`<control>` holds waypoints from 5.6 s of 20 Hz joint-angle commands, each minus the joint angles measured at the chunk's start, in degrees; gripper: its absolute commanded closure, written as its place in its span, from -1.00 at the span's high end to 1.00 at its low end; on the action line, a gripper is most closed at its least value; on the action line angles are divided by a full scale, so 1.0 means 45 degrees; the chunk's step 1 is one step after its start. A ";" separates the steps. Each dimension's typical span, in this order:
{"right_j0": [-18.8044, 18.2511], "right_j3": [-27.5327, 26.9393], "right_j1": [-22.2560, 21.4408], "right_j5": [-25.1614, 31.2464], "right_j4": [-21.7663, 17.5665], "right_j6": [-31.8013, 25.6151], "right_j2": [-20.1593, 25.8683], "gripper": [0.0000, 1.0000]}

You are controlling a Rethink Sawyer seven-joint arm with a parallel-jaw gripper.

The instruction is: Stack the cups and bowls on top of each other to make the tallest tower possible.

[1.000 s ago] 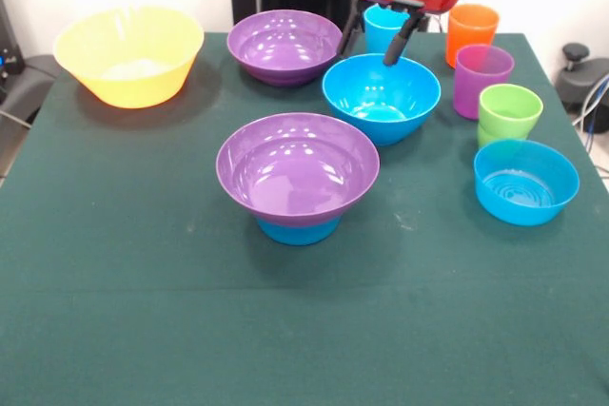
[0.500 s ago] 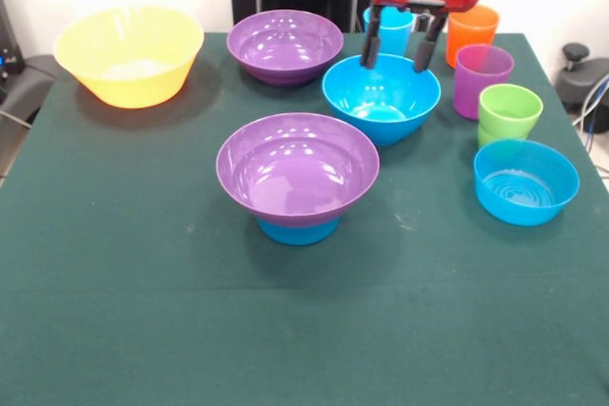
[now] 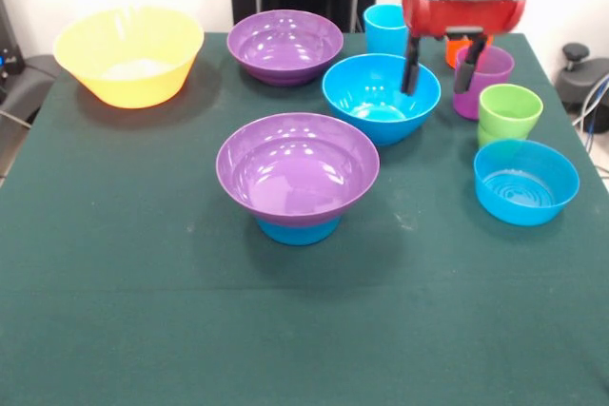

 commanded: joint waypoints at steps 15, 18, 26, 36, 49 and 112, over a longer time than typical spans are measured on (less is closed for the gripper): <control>-0.2391 -0.1797 0.2988 0.3620 -0.0838 -0.5574 0.4505 1.00; -0.2543 -0.1891 0.3017 0.3805 -0.0964 -0.5727 0.5042 1.00; -0.2942 -0.1739 0.3243 0.2945 -0.1612 -0.6024 0.5624 1.00; -0.2778 -0.1684 0.2316 0.3230 -0.2942 -0.5685 0.5459 1.00; -0.2919 -0.1384 0.2016 0.4186 -0.2963 -0.5443 0.5790 1.00; -0.4633 0.0413 0.3660 0.2547 -0.3790 -0.4938 0.7566 1.00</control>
